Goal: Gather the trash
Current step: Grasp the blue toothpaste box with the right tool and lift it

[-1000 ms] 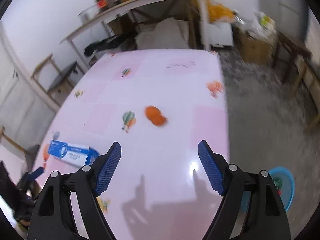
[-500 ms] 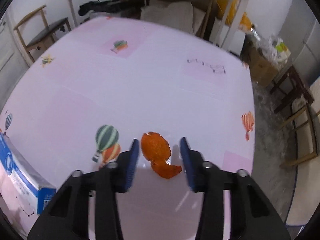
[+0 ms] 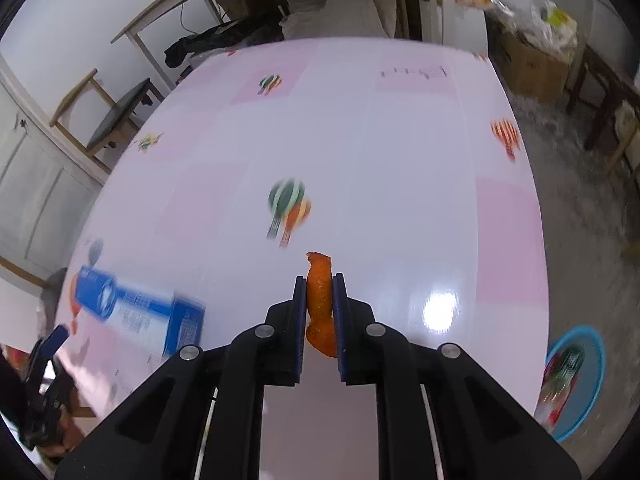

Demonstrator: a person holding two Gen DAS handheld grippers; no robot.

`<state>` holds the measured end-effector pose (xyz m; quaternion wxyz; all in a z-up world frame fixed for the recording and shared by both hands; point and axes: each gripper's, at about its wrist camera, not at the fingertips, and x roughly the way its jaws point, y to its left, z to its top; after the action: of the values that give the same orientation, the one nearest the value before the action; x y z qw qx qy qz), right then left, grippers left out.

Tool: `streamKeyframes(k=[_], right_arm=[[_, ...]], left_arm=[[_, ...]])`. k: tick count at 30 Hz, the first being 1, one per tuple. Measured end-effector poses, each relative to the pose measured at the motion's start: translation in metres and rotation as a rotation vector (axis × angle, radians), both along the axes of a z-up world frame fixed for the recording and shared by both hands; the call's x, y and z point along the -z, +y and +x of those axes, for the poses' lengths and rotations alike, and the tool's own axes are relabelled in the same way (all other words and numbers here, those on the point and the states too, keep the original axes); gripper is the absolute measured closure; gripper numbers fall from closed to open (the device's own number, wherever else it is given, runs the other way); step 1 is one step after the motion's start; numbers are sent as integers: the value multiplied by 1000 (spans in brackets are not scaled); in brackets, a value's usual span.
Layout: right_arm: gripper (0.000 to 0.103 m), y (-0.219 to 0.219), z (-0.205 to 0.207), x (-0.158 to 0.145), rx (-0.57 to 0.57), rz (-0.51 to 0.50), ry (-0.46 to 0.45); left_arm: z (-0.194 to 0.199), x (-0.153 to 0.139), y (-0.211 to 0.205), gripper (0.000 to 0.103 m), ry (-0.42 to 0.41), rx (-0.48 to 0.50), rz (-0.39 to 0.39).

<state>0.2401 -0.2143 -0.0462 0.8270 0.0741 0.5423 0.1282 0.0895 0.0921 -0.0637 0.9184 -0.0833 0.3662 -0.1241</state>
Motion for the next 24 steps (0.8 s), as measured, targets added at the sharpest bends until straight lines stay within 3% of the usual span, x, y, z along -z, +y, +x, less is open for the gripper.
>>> streamKeyframes(k=[3,7,10,14,24], right_arm=[[84,0,-19,-1,-13,-7,-3],[58,6,-33,-27,-61,-38,-105],[56,22,-28,-46,-124,14,-153],[56,58,-8,-51,-205,107,-135],[56,132,25,-5,-350,196,58]], left_arm=[[-2,2,-1,20,15,4,-1],[-6,1,-5,20,10,13,22],[-10,0,-6,20,7,8,20],[-13,0,-4,20,13,-8,3],[-19,2,13,20,27,-27,-17]])
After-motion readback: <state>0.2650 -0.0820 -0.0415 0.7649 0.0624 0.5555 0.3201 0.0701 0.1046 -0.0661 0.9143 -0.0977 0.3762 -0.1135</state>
